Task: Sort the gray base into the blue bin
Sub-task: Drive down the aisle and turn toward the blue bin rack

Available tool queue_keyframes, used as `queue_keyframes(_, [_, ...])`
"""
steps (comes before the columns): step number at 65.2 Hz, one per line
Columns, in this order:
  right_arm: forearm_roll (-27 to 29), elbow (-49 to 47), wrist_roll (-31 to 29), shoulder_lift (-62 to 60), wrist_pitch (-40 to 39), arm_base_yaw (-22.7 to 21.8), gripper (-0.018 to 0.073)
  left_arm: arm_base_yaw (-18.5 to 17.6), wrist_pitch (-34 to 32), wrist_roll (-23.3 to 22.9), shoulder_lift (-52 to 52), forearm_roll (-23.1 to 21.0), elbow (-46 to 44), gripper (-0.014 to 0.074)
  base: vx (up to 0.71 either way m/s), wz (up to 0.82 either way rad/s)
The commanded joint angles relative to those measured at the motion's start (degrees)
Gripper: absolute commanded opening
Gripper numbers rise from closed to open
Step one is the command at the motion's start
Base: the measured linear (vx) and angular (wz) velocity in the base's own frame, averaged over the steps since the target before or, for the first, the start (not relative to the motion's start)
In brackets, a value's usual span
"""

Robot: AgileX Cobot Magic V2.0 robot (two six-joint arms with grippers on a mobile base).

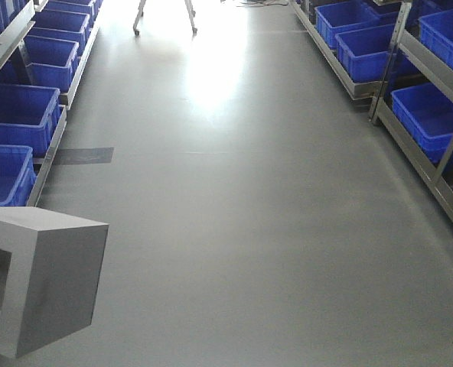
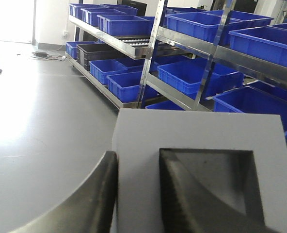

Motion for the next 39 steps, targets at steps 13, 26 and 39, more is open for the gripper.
queue_keyframes(13, [-0.5, 0.1, -0.7, 1.0, -4.2, -0.1, -0.0005, 0.1, -5.9, -0.4, 0.5, -1.0, -1.9, -0.0006, 0.39, 0.03])
queue_keyframes(26, [-0.5, 0.1, -0.7, 1.0, -4.2, -0.1, -0.0005, 0.1, -5.9, -0.4, 0.5, -1.0, -1.9, -0.0006, 0.40, 0.03])
queue_keyframes(39, [-0.5, 0.1, -0.7, 1.0, -4.2, -0.1, -0.0005, 0.1, -5.9, -0.4, 0.5, -1.0, -1.9, -0.0006, 0.40, 0.05])
